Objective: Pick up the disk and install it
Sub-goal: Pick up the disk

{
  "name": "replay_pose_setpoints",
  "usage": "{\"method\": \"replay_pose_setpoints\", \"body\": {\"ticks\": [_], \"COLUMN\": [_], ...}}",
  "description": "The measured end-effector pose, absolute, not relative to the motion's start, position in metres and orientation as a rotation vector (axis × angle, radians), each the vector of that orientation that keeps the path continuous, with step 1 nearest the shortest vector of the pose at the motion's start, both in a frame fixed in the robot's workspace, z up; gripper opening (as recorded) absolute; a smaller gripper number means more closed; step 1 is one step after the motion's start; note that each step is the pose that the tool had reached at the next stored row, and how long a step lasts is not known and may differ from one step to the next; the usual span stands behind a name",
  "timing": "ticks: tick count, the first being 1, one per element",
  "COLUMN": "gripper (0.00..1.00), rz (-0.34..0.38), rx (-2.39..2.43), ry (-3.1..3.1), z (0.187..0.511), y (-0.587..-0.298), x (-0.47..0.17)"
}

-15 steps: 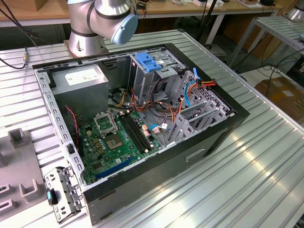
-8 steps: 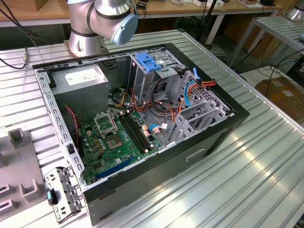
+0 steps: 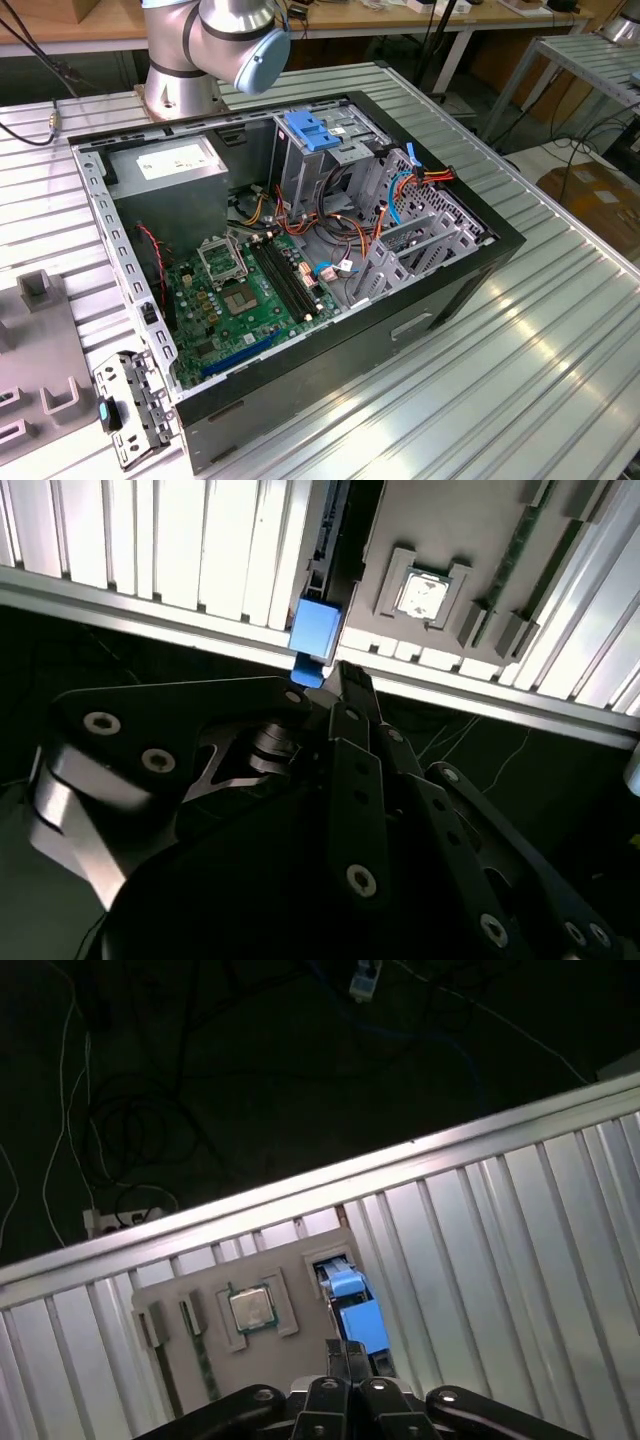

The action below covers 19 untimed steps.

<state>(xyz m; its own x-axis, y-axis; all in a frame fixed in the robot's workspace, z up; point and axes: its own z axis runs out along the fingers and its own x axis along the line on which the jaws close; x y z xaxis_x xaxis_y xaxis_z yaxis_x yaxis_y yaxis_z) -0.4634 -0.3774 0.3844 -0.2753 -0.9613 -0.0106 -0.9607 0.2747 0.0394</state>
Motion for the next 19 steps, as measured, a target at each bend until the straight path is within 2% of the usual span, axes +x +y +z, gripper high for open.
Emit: {"method": "replay_pose_setpoints", "body": {"ticks": [9, 10, 11, 13, 14, 15, 19], "gripper": [0.11, 0.17, 0.29, 0.42, 0.42, 0.48, 0.48], "rz": [-0.038, -0.035, -0.035, -0.035, -0.035, -0.035, -0.034], "rx": [2.028, 2.048, 2.056, 2.066, 2.07, 2.074, 2.147], "ry": [-2.387, -2.373, -2.366, -2.357, -2.354, -2.35, -2.283], "z": [0.38, 0.376, 0.373, 0.369, 0.366, 0.364, 0.357], "y": [-0.375, -0.372, -0.37, -0.367, -0.366, -0.366, -0.366], "x": [-0.463, -0.463, -0.463, -0.463, -0.463, -0.463, -0.463]}}
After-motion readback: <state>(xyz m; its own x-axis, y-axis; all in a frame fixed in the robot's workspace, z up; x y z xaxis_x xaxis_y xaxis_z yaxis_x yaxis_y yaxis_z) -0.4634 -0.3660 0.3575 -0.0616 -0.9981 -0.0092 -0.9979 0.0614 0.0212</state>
